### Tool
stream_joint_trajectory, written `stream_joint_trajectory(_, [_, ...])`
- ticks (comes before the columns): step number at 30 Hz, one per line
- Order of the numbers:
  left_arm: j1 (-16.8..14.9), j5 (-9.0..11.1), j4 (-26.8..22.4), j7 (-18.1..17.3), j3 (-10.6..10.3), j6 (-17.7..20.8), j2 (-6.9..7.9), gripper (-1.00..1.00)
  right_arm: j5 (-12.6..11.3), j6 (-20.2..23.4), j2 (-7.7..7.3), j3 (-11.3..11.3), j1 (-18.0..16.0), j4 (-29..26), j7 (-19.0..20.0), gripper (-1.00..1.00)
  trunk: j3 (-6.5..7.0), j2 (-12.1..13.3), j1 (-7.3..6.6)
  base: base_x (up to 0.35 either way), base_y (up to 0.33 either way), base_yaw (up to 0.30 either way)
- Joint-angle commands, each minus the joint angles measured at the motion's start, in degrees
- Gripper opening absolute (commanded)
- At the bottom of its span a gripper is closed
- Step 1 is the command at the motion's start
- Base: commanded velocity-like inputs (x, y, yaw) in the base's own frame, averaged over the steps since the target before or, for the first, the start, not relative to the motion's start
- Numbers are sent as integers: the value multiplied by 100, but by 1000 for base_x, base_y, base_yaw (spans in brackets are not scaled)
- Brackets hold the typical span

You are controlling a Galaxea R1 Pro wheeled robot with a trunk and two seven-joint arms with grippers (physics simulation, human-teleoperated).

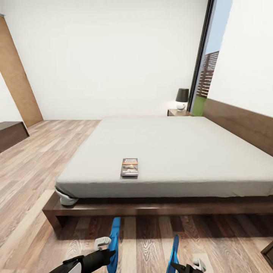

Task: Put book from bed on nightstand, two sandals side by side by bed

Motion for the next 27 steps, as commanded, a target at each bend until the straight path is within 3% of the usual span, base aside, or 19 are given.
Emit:
stream_joint_trajectory(1, [-5, 46, -4, -8, -18, 41, 6, -100, -37, 52, -1, -11, -2, -1, 12, -100, -5, -2, -1, 0, 0, 289])
stream_joint_trajectory(8, [-5, 46, -4, -8, -18, 41, 8, -100, -37, 53, -1, -11, -1, -1, 12, -100, -5, -2, -1, 0, 0, 200])
stream_joint_trajectory(27, [-5, 54, -4, -18, -18, 41, 9, -100, -48, 37, -1, -19, -1, -1, -5, -100, -5, -2, -1, 0, 0, 4])
